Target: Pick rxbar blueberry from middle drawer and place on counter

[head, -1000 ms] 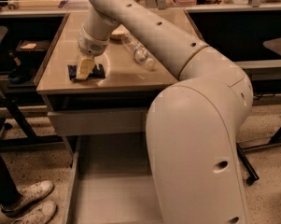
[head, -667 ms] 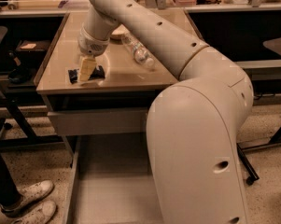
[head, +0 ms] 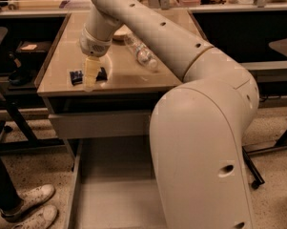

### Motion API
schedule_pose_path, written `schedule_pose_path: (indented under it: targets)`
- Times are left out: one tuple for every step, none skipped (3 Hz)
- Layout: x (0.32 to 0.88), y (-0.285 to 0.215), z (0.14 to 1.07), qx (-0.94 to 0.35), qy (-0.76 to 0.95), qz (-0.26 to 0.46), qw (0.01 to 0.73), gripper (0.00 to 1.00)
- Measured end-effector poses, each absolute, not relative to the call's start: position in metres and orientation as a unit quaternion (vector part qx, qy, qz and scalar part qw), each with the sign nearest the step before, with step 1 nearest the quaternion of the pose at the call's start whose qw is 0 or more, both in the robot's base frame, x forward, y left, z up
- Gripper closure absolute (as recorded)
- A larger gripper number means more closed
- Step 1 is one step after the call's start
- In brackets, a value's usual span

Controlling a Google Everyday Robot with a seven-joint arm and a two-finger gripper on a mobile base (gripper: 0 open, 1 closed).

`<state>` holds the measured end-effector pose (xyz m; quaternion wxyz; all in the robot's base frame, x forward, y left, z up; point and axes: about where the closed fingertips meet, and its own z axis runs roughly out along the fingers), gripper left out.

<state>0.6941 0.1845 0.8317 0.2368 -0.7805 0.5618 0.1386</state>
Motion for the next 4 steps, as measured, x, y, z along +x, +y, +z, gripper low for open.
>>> schedule_pose_path:
  targets:
    - [0.7, 0.182, 0.842, -0.778, 0.561, 0.138, 0.246, 0.0]
    - [0.711, 0.155, 0.909, -0.767, 0.578, 0.092, 0.261, 0.0]
    - [0.71, 0.093, 1.008, -0.731, 0.627, 0.012, 0.27, 0.0]
    - [0.703, 0.049, 1.1, -0.666, 0.674, -0.06, 0.313, 0.0]
